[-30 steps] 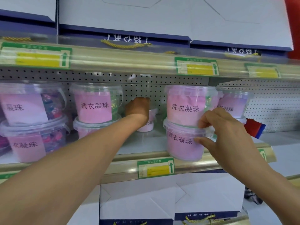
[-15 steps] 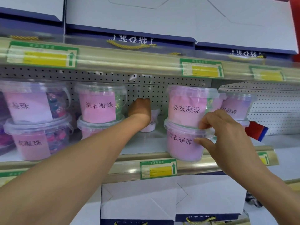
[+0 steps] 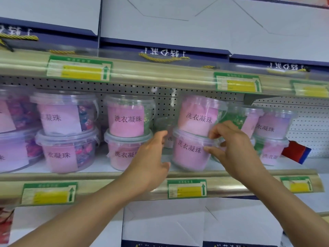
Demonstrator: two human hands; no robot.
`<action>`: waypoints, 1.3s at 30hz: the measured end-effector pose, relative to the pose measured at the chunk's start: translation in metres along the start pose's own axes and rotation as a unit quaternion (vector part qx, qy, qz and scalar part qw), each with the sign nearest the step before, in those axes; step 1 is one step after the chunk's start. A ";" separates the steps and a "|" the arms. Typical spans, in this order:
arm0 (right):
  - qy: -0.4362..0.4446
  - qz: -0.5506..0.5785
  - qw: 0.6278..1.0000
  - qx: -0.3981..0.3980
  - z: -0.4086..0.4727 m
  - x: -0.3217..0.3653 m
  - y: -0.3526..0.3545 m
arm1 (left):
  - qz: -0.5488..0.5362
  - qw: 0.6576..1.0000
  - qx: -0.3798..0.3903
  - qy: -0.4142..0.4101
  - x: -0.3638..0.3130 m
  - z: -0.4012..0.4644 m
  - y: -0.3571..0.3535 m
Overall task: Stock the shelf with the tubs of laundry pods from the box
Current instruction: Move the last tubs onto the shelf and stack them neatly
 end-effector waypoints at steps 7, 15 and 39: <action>0.057 0.051 0.997 0.030 0.015 -0.004 -0.023 | -0.022 0.999 0.023 0.014 0.011 -0.008 0.002; 0.086 0.032 0.995 0.041 0.013 -0.011 -0.036 | -0.015 0.999 0.036 0.010 0.005 -0.007 -0.006; -0.117 0.249 0.953 0.128 0.009 -0.036 -0.055 | -0.006 0.999 -0.004 0.035 -0.012 0.004 -0.007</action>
Point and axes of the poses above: each hand's wrist, its own z-axis towards the middle knuckle, its own y-axis out of the back of the hand, x = y × z, the point moved 8 cm from there along z, towards the middle knuckle, and after that the axes turned 1 degree about y, right-handed, at the moved point
